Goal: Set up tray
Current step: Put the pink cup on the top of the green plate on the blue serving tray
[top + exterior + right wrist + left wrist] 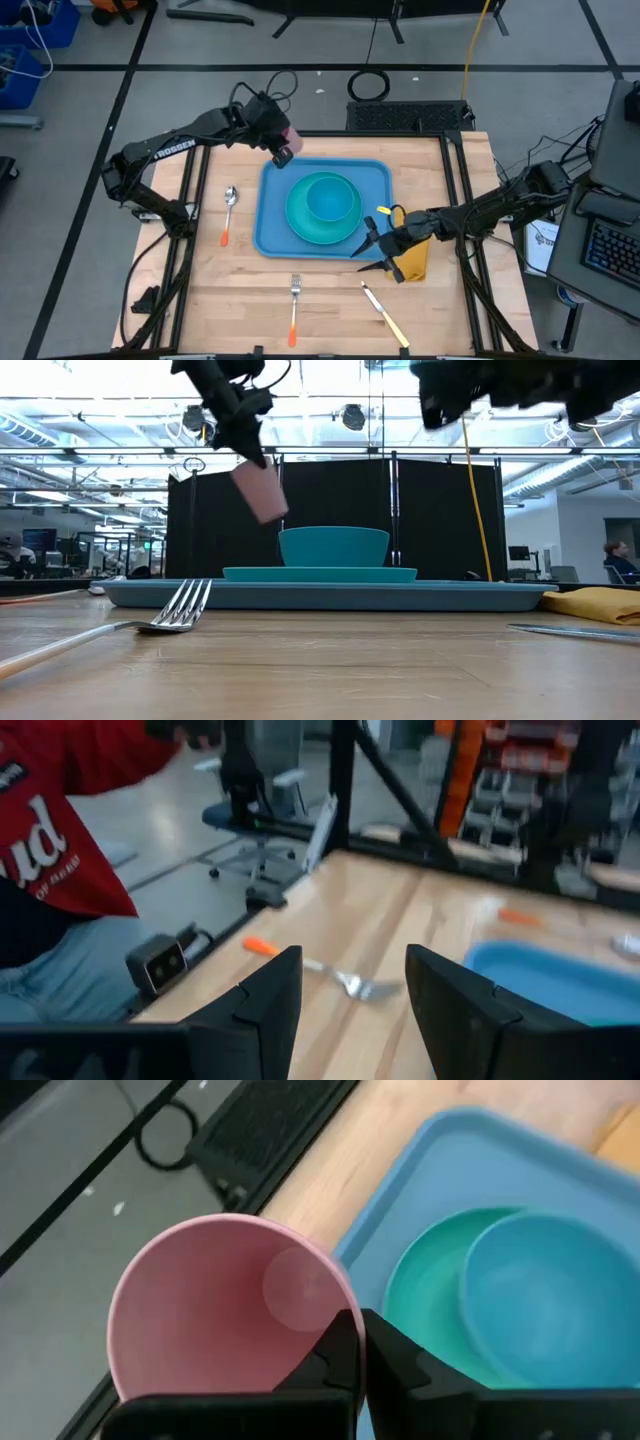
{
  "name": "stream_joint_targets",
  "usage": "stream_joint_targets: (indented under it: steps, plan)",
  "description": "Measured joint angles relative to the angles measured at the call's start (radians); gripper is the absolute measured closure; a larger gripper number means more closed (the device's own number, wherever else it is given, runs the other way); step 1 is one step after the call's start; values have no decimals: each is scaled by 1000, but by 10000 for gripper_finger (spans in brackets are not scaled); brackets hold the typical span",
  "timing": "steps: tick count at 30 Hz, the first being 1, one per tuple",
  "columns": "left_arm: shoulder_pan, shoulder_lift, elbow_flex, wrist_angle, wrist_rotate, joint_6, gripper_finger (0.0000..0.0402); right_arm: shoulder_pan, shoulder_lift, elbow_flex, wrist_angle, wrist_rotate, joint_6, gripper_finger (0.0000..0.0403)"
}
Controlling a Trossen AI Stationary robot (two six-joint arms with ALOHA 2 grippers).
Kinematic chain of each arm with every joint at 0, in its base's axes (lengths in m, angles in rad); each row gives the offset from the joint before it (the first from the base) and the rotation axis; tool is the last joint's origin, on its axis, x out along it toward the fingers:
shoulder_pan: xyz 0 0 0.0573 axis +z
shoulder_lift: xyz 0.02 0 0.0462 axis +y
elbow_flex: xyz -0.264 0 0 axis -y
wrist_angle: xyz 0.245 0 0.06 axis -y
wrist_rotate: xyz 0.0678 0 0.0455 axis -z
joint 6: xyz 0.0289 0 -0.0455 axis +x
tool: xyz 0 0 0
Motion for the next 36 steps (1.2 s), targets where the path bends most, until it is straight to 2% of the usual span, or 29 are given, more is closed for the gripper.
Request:
stream_joint_targets:
  steps: [6,16,20,29,36]
  plan:
    - [-46,95,96,6,33,-3,399,-18,-118,-39,-16,74,-37,234]
    - [-97,291,318,-16,59,40,399,-37,-370,-280,120,192,-2,234]
    - [-96,359,444,-34,126,41,399,-38,-450,-351,134,238,37,234]
    - [-124,549,701,-130,142,85,399,-36,-524,-444,171,264,99,234]
    - [-142,653,785,-159,174,112,399,-39,-573,-505,310,339,42,234]
